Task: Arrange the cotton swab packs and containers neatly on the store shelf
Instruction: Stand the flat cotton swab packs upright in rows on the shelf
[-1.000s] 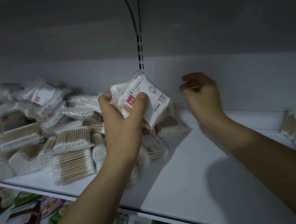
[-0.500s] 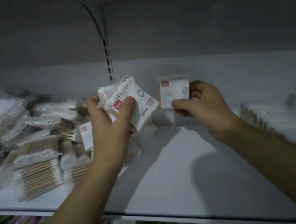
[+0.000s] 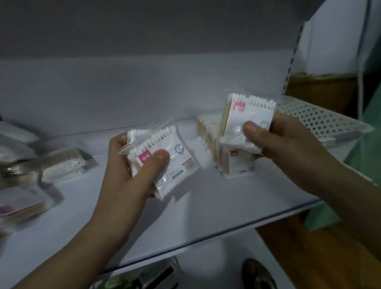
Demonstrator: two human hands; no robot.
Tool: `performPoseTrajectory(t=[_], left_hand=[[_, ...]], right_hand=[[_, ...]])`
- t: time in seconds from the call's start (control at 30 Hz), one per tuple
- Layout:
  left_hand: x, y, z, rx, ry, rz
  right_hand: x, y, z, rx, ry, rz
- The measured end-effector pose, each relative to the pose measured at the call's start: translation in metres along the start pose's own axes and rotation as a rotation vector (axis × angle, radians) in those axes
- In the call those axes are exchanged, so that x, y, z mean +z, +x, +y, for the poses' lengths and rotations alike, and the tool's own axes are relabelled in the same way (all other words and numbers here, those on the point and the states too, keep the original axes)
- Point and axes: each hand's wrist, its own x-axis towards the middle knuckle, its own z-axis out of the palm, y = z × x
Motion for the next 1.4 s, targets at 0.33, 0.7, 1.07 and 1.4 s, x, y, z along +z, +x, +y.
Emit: performPoseTrajectory(t=[0.33,0.7,1.07,1.4], left_hand=[[0.037,0.009,-0.014,-0.053,-0.016,-0.077],[0.048,0.011,-0.02,-0.1,-0.128,-0.097],[0.046,0.009,-0.019,-0.018,0.01,-0.062],[0.041,0.002,-0.008,0.049,0.09,-0.063]], right_hand=[[-0.032,-0.014,0.059,0.005,-0.188,-0.023],[-0.029,0.0,0.084,-0.063,-0.379,0.137],[-0.018,-0.015,0.054,-0.404,-0.581,0.215],[0.03,-0.02,0.023,-0.155,-0.266,-0.081]])
